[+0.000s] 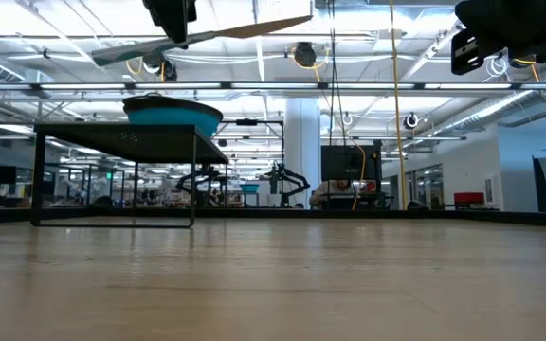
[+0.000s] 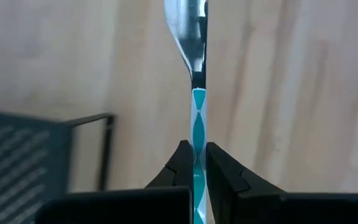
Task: Pick & Place Fruit
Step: Put the blue knife on the shelf
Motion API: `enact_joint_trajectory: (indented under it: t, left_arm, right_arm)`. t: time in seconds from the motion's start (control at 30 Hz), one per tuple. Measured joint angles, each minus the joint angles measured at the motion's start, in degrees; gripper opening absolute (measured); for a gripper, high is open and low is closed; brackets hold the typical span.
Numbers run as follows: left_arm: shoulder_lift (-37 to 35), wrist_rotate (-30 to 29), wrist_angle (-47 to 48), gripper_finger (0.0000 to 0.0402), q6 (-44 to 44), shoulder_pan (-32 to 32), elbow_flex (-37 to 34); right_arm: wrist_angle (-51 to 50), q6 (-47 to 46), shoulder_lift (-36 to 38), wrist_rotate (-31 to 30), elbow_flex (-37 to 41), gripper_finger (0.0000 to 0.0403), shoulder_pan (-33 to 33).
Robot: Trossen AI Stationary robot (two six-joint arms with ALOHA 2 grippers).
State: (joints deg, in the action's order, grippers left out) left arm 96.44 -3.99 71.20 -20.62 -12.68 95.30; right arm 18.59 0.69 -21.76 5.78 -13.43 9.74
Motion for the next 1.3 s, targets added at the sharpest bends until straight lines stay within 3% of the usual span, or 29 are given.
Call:
enact_joint_trajectory:
  t: [0.33, 0.53, 0.87, 1.3]
  left_arm:
    - [-0.02, -8.73, 18.94, 0.0023, 4.34, 3.92, 8.8]
    - [-1.26, -10.39, 18.69, 0.001, 11.93, 6.64, 8.75]
    - [-1.79, -12.66, 18.75, 0.0025, 19.59, 11.12, 7.82]
    - [-2.39, -12.42, 18.74, 0.0029, 22.03, 15.81, -2.19]
  right_arm:
    - [-0.02, 1.05, 0.0, 0.0, 0.0, 0.0, 0.0]
    - [-0.02, 1.57, 0.0, 0.0, 0.0, 0.0, 0.0]
    - [-0.02, 1.55, 0.0, 0.0, -0.02, 0.0, 0.0]
    - [-0.02, 1.53, 0.0, 0.0, -0.02, 0.0, 0.0]
